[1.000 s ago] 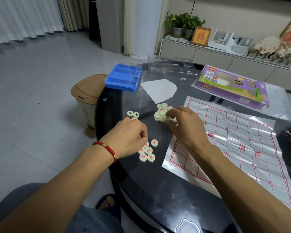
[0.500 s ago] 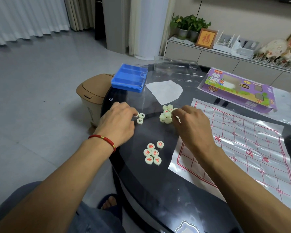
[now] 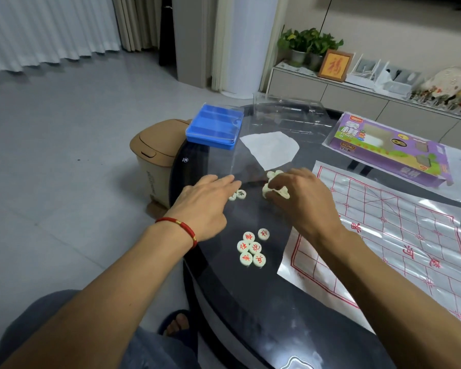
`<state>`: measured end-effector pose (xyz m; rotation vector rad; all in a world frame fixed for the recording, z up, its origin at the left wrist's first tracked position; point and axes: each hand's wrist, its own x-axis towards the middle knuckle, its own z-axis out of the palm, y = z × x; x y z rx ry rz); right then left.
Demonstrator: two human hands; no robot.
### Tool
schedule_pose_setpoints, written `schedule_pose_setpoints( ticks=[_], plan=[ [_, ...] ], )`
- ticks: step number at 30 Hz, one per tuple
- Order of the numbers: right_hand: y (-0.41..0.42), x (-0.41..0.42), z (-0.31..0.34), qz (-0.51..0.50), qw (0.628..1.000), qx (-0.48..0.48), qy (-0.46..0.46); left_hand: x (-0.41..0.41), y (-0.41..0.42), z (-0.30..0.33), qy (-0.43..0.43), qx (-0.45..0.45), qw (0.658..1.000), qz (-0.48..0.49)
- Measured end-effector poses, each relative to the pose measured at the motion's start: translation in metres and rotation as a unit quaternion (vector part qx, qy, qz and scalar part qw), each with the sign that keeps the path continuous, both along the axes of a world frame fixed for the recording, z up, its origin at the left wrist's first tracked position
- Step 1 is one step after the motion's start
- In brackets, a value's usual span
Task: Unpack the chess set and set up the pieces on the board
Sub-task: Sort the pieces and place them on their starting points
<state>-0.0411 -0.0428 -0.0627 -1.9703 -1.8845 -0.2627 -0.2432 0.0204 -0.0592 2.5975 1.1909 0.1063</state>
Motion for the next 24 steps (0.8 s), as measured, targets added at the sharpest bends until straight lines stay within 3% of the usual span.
schedule_pose_setpoints(
  ticks=[6, 12, 13, 15, 18, 21, 24],
  plan=[
    [-0.006, 0.008, -0.019, -0.024, 0.998, -0.027, -0.053, 0.019, -0.005, 0.004, -0.067, 0.029, 0.996, -0.044],
    [-0.005, 0.010, -0.020, -0.017, 0.995, -0.017, -0.100, 0.019, -0.006, 0.003, -0.192, 0.046, 0.980, 0.006],
    [-0.006, 0.009, -0.019, -0.023, 0.998, 0.003, -0.061, 0.019, -0.008, 0.003, -0.215, 0.045, 0.975, 0.019],
    [-0.010, 0.007, -0.011, -0.045, 0.990, 0.033, 0.127, 0.019, -0.010, 0.006, -0.264, 0.023, 0.963, 0.053],
    [-0.015, -0.001, 0.004, -0.028, 0.889, -0.034, 0.455, 0.024, -0.013, 0.010, -0.327, -0.063, 0.939, 0.090],
    [-0.020, -0.007, 0.011, 0.026, 0.853, -0.084, 0.515, 0.028, -0.019, 0.011, -0.361, -0.123, 0.921, 0.083],
    [-0.013, -0.004, 0.012, 0.036, 0.876, -0.095, 0.471, 0.026, -0.016, 0.009, -0.377, -0.129, 0.909, 0.122]
  ],
)
